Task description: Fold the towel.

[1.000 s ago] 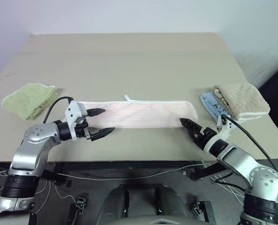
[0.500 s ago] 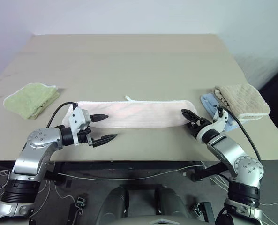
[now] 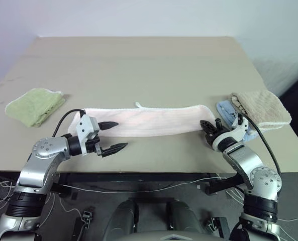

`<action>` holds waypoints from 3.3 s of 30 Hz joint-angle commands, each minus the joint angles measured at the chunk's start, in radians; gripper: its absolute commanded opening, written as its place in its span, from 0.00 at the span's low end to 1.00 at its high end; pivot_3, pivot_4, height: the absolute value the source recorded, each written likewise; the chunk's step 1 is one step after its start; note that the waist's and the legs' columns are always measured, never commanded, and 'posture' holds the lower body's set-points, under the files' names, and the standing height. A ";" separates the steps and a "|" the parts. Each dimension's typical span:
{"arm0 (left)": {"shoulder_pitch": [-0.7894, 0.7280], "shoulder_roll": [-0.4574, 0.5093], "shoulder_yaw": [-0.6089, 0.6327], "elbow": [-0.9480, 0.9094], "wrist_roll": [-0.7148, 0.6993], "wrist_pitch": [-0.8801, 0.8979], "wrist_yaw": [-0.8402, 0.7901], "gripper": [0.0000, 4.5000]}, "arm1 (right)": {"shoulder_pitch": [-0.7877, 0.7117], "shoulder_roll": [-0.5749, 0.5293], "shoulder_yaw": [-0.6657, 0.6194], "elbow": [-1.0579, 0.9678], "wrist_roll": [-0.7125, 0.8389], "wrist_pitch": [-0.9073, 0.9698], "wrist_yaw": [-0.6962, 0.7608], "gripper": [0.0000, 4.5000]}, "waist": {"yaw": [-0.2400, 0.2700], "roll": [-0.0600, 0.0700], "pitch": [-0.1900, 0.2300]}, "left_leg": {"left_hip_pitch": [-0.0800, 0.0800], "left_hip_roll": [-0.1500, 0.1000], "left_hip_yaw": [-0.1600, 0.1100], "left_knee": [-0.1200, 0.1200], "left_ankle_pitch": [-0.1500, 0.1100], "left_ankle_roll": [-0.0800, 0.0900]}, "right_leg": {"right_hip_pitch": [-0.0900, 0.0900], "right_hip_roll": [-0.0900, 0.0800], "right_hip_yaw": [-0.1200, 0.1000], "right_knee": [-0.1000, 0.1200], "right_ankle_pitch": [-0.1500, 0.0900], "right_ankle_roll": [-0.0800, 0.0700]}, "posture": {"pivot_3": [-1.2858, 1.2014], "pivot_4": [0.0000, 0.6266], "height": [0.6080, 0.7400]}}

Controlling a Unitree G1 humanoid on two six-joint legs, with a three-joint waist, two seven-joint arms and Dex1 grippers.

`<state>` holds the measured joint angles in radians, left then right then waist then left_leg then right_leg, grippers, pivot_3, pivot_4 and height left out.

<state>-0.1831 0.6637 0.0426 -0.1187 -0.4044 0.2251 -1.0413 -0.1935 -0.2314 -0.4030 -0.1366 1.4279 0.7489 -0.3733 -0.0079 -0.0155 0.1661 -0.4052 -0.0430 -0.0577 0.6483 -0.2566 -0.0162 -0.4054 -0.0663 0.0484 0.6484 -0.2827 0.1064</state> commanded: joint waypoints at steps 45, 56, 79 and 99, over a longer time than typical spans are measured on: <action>0.036 -0.052 -0.009 -0.053 0.006 -0.041 0.073 1.00 | -0.368 -0.328 0.796 -0.081 -1.180 -0.068 1.000 0.11 | -0.005 0.003 0.002 | -0.003 0.001 -0.001 -0.001 0.000 0.000 | -0.005 -0.001 -0.001 -0.001 0.000 0.000 | 0.52 0.24 1.00; 0.065 -0.045 0.005 -0.075 -0.002 -0.027 0.085 1.00 | -0.324 -0.320 0.633 -0.208 -1.090 -0.035 1.056 0.73 | -0.005 0.003 0.002 | -0.003 0.001 -0.001 -0.001 0.000 0.000 | -0.005 -0.001 0.000 -0.001 0.000 0.000 | 0.52 0.24 1.00; 0.218 -0.041 0.116 -0.220 -0.092 0.074 0.184 1.00 | -0.355 -0.065 0.609 0.379 -1.223 -0.420 1.072 0.01 | -0.009 0.004 0.002 | -0.003 0.000 0.000 -0.002 0.000 0.000 | -0.005 -0.001 -0.001 -0.001 0.000 0.000 | 0.52 0.24 1.00; 0.381 -0.293 0.266 -0.443 -0.415 0.346 0.612 1.00 | -0.300 -0.226 0.549 0.051 -1.181 -0.463 1.257 0.01 | -0.006 0.004 0.001 | -0.002 0.000 -0.001 -0.002 0.000 0.000 | -0.003 -0.002 0.000 -0.002 0.000 0.000 | 0.52 0.24 1.00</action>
<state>0.1853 0.3874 0.2712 -0.4978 -0.7602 0.5390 -0.4981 -0.4736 -0.4388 0.1775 -0.0166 0.2043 0.2802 0.8451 -0.0140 -0.0119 0.1671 -0.4072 -0.0426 -0.0589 0.6466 -0.2570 -0.0164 -0.4087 -0.0681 0.0483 0.6468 -0.2828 0.1061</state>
